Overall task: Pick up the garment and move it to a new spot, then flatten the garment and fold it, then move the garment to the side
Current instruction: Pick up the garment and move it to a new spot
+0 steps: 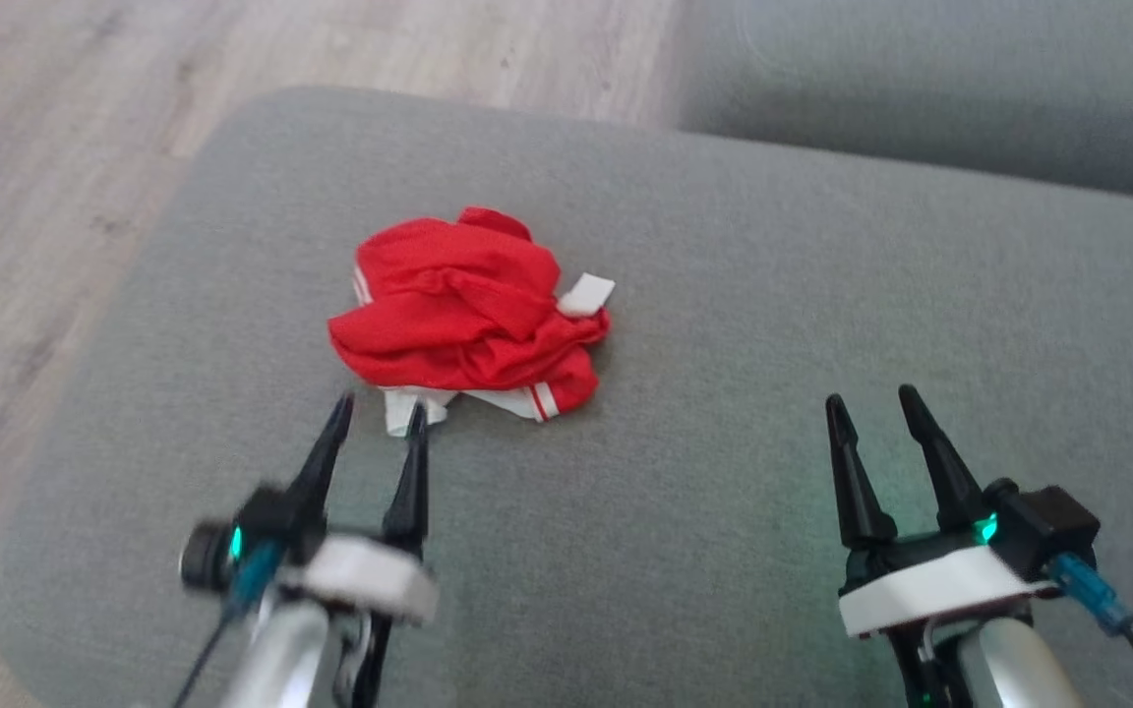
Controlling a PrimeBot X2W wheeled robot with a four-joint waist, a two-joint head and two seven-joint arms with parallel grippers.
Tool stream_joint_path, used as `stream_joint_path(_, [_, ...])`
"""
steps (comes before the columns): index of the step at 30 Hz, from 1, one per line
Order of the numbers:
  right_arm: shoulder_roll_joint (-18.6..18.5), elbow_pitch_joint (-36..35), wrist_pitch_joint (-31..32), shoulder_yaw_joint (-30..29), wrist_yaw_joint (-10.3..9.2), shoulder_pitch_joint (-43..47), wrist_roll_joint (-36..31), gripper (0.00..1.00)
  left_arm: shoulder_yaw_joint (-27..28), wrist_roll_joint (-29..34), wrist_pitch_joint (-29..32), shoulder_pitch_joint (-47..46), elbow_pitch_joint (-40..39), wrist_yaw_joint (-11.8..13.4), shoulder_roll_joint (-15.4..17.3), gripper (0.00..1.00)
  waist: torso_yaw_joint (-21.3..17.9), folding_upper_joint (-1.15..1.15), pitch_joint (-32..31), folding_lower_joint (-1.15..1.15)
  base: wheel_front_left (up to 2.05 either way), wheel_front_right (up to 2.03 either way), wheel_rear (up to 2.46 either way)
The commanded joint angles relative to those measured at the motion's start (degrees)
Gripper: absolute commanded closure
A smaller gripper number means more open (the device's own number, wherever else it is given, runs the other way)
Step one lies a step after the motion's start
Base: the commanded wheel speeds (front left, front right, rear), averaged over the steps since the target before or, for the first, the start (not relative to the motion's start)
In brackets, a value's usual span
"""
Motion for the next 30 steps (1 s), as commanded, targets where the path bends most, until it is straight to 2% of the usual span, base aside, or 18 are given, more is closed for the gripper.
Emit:
stream_joint_path(1, [-0.20, -1.92, -0.63, 1.03, -0.04, -2.86, -0.71, 0.00, 1.10, 0.72, 0.53, -6.09, -0.91, -0.52, 1.11, 0.00, -1.78, 0.00, 2.26, 0.00, 0.00, 0.00, 0.00])
stream_joint_path(10, [-0.20, -2.03, -0.63, 1.21, -0.04, -5.41, -1.50, 0.00, -6.32, 1.01, 13.56, -17.70, 7.94, -4.73, 4.32, 0.00, -5.95, 0.00, 7.21, 0.00, 0.00, 0.00, 0.00])
stream_joint_path(22, [-0.20, -1.91, -0.63, 1.49, -0.04, -7.30, -1.40, 0.00, -9.82, -1.42, 14.37, -23.11, 15.98, -5.07, 7.15, 0.00, -9.54, 0.00, 9.48, 0.00, 0.00, 0.00, 0.00])
stream_joint_path(23, [-0.20, -1.86, -0.63, 1.53, -0.04, -7.32, -1.34, 0.00, -10.14, -1.72, 14.08, -23.37, 16.42, -5.08, 7.00, 1.00, -9.76, 0.00, 9.45, 0.00, 0.00, 0.00, 0.00])
stream_joint_path(30, [-0.20, -0.53, -0.63, 1.72, -0.04, -7.00, -0.95, 0.00, -10.66, -2.74, 7.60, -25.61, 16.10, -5.12, 7.81, 1.00, -10.72, 0.00, 7.73, 0.00, 0.00, 0.00, 0.00])
